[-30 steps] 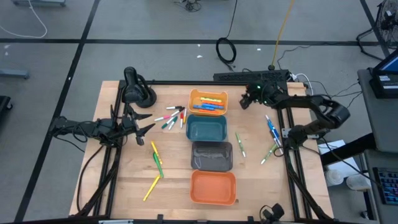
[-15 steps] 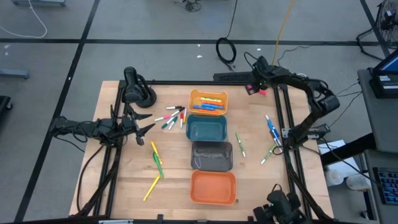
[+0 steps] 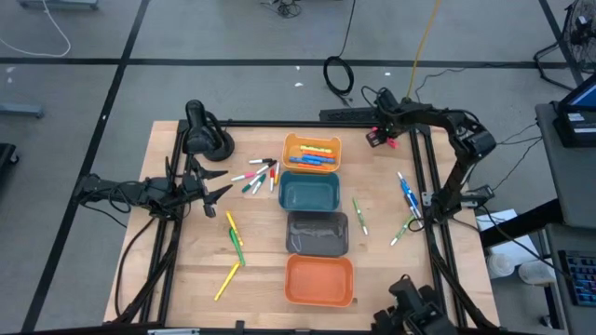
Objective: Pick & Place Markers
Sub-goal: Put the pink highlighter into the yellow bin
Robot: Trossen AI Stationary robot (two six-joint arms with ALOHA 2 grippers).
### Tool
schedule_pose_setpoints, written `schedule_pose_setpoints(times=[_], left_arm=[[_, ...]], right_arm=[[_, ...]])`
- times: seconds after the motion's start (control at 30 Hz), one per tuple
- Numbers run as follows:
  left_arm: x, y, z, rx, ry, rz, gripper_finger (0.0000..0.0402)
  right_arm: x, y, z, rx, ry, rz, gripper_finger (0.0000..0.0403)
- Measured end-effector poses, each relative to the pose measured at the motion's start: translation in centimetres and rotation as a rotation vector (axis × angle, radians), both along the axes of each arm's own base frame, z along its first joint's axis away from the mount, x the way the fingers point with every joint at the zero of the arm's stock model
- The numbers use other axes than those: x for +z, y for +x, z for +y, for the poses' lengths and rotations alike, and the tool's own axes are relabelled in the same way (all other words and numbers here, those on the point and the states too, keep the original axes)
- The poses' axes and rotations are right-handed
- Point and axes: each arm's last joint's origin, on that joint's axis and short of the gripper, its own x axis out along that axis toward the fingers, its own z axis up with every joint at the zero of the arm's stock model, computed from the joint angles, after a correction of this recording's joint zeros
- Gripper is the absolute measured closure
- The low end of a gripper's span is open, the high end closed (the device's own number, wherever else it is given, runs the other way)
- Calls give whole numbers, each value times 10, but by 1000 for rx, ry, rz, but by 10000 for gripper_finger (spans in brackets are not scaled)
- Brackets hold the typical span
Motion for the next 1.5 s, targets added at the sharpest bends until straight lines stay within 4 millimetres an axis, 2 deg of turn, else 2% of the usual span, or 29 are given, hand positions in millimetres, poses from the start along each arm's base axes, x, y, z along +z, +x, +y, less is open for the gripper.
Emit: schedule_pose_setpoints(times=[0.2,0.43,0.53,0.67,0.73,0.83,1.0,1.13,1.27,1.37,1.5], left_arm=[[0,0,0,0,0,0,188],[0,0,0,0,0,0,188],[0,0,0,0,0,0,188],[0,0,0,0,0,0,188],[0,0,0,0,0,0,188],[0,0,0,0,0,0,188],[0,0,0,0,0,0,188],[0,0,0,0,0,0,188],[0,0,0,0,0,0,188],[0,0,0,0,0,0,188],[0,0,0,0,0,0,188]], right_arm=[[1,9,8,94,34,-18,249],[-5,19,22,185,57,-14,365],[-6,26,27,217,40,-26,364],[5,37,38,276,10,-68,364],[19,45,48,329,-22,-122,364],[53,58,62,410,-137,-236,364],[102,81,103,609,-300,-373,364],[136,110,136,790,-361,-428,364],[158,143,152,874,-416,-441,364],[149,161,150,913,-400,-388,364],[119,176,135,922,-341,-339,364]])
